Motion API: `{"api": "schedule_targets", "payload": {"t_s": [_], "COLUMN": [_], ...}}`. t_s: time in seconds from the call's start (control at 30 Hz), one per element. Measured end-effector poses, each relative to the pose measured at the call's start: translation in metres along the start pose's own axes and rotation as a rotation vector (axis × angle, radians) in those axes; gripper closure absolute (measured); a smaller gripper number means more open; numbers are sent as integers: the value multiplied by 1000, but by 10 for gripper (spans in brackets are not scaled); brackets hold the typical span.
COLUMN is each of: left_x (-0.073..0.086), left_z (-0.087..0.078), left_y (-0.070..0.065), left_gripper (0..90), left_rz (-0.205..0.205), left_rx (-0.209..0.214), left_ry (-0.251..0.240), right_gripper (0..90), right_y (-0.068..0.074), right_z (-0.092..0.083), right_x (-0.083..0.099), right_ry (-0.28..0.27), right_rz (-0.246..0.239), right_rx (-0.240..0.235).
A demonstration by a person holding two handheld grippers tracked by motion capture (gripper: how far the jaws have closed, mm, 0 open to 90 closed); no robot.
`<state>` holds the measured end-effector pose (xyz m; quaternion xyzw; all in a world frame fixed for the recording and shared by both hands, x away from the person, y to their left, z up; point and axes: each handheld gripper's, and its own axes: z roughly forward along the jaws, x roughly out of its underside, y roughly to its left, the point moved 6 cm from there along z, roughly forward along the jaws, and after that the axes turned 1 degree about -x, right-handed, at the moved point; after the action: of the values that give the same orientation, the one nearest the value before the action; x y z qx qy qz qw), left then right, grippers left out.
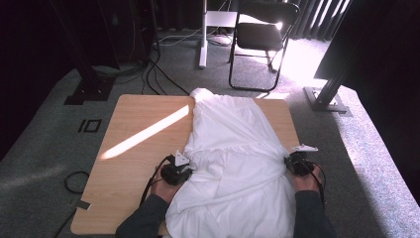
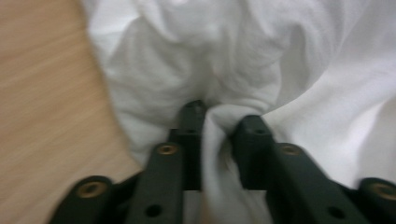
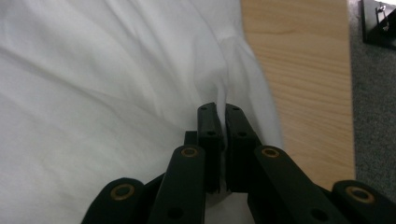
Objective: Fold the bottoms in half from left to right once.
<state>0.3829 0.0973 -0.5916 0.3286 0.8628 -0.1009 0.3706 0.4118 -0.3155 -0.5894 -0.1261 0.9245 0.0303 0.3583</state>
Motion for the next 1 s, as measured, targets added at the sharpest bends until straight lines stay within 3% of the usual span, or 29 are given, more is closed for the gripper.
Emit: {"api": "schedule_targets", "payload": {"t_s": [0.07, 0.2, 0.43, 0.57, 0.67, 0.73, 0.8, 0.83, 0.9, 0.93, 0.97, 1.0], "left_x": [1, 4, 8, 7, 2, -9, -25, -29, -32, -30, -27, -23], "left_z": [-1, -4, -9, -9, -19, -41, -70, -77, -84, -83, -78, -73], "left_y": [8, 34, 92, 112, 107, 93, 72, 65, 52, 48, 45, 45], "left_gripper": [826, 855, 867, 869, 871, 871, 872, 872, 831, 793, 770, 750], "left_rz": [-12, -3, -70, -113, -116, -86, -36, -11, 50, 60, 72, 72], "left_rx": [-20, -105, -239, -256, -221, -178, -113, -106, -98, -91, -89, -92], "left_ry": [9, 43, 99, 116, 83, 3, -114, -133, -128, -117, -96, -76], "right_gripper": [865, 862, 865, 869, 878, 879, 881, 881, 881, 881, 880, 880], "right_y": [3, 16, 60, 79, 76, 73, 67, 62, 52, 46, 39, 34], "right_z": [4, 4, 8, 15, 12, -2, -27, -42, -58, -62, -59, -52], "right_x": [2, 2, -7, -15, -18, -23, -31, -36, -39, -38, -36, -32], "right_ry": [12, 6, 1, -17, -41, -95, -181, -226, -274, -278, -257, -230], "right_rz": [2, 2, -94, -94, -38, -26, -14, -9, -16, -27, -36, -24], "right_rx": [-5, -46, -110, -169, -199, -197, -204, -192, -137, -88, -43, -31]}}
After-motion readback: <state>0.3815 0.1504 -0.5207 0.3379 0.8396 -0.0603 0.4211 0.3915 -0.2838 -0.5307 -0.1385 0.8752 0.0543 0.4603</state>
